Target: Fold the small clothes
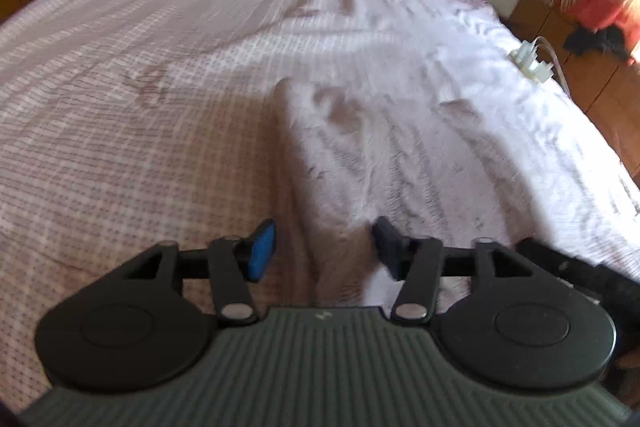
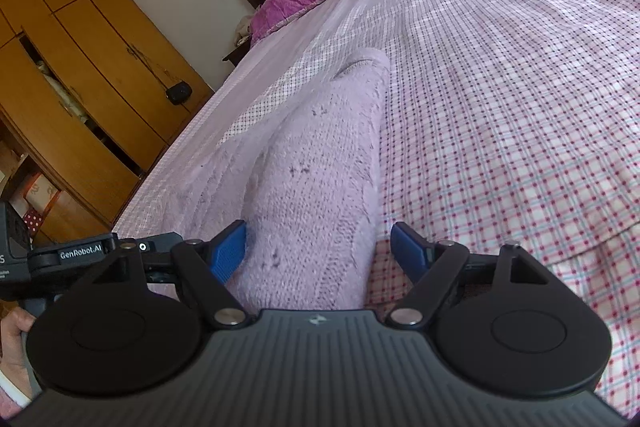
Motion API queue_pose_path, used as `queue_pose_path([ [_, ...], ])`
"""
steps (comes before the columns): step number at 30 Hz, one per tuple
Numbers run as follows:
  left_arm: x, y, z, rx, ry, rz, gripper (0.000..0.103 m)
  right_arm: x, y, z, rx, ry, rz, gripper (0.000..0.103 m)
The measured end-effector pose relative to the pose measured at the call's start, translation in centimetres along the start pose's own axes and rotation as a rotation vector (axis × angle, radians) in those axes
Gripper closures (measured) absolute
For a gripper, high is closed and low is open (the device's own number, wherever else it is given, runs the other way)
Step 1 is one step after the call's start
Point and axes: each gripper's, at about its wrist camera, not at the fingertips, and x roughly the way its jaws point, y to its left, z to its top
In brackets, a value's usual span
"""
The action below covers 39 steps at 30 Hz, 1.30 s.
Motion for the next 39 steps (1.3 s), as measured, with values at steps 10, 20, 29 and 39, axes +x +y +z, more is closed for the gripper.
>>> queue_pose_path([
  [10,-1.7,1.0,0.0,-0.077,-0.016,-0.026,0.040,-1.8,0.3,0.5,0.012,-0.016,-0.004,0.020],
  [20,-0.4,0.8,0.8,-0.126,-0.008,-0.083,0.022,-1.1,-0.3,3.6,0.075,-0.021,0.047,0.013],
  [29,2.4,1.1,0.6,-0.150,0.049,-0.080,0.021,3.0,-1.9,3.9,0.135,0.082,0.082,0.012],
  [39,4.4,2.0,0.4,-0.221,0.048,-0.226,0.023,6.9,-2.0,4.2,0.157,0.124,0.183,0.015],
])
